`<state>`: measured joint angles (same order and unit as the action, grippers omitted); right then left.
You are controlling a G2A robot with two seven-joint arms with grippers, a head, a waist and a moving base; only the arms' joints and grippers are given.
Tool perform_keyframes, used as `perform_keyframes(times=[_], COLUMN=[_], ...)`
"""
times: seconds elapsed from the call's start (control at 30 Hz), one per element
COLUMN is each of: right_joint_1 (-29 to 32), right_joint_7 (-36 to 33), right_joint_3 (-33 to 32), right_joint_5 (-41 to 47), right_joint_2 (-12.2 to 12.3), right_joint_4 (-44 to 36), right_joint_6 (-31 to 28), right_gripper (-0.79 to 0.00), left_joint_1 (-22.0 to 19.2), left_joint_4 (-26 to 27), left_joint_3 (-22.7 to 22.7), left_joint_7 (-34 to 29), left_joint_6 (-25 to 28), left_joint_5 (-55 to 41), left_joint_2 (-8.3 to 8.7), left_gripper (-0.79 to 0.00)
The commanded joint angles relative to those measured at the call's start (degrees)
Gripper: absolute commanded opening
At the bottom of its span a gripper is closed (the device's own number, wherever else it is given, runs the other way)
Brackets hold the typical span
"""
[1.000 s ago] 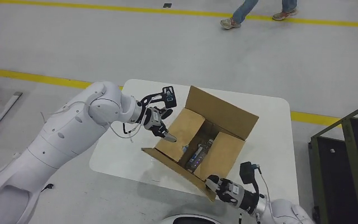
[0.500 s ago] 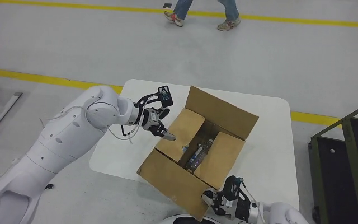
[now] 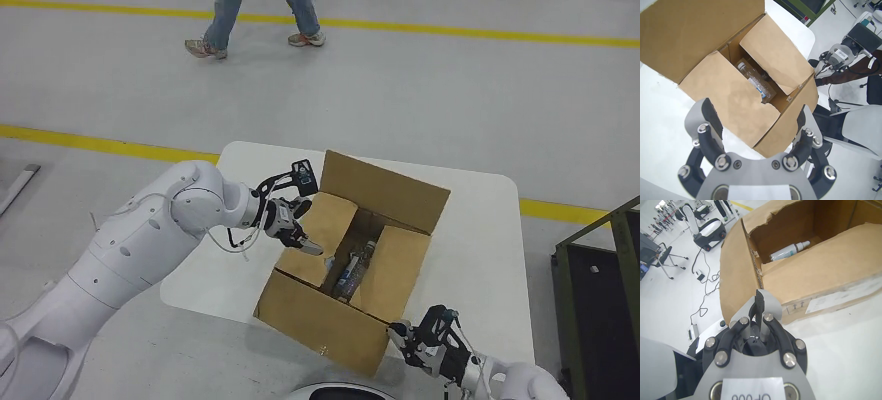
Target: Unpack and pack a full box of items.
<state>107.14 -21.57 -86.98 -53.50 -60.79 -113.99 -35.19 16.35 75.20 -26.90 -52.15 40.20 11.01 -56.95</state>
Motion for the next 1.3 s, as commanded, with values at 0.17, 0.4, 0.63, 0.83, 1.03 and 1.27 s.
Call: perform_keyframes(times=[0.17, 0.4, 0.63, 0.83, 1.03, 1.27], right_joint_1=[-0.1, -1.5, -0.2, 0.8, 0.9, -1.1], right_joint_7=[2.4, 7.7, 16.9, 29.5, 36.2, 36.5], right_joint_3=[-2.3, -3.7, -6.7, -8.4, -6.6, -7.3], right_joint_5=[-0.5, 2.4, 8.8, 5.3, 3.9, 14.5], right_joint_2=[0.2, -0.2, -0.8, -1.7, -2.5, -3.1], right_joint_4=[1.5, 3.4, 1.2, 0.2, 1.5, 4.7], right_joint_6=[2.4, 7.3, 13.6, 22.7, 26.6, 22.1], right_gripper=[-0.785, -0.785, -0.785, -0.785, -0.785, -0.785], left_joint_1=[0.0, 0.5, -2.2, -3.4, -3.4, -3.4], left_joint_4=[-2.3, -3.5, -3.0, -4.5, -4.5, -4.5], left_joint_3=[0.2, 0.3, 3.4, 5.6, 5.6, 5.6], left_joint_7=[-0.3, 1.3, 2.4, -0.1, -0.1, -0.1], left_joint_6=[0.3, -4.0, -13.2, -19.9, -19.9, -19.9], left_joint_5=[-0.6, -1.9, 6.2, 8.5, 8.5, 8.5], left_joint_2=[-1.17, -2.58, -6.22, -9.0, -9.0, -9.0], left_gripper=[0.0, 0.0, 0.0, 0.0, 0.0, 0.0])
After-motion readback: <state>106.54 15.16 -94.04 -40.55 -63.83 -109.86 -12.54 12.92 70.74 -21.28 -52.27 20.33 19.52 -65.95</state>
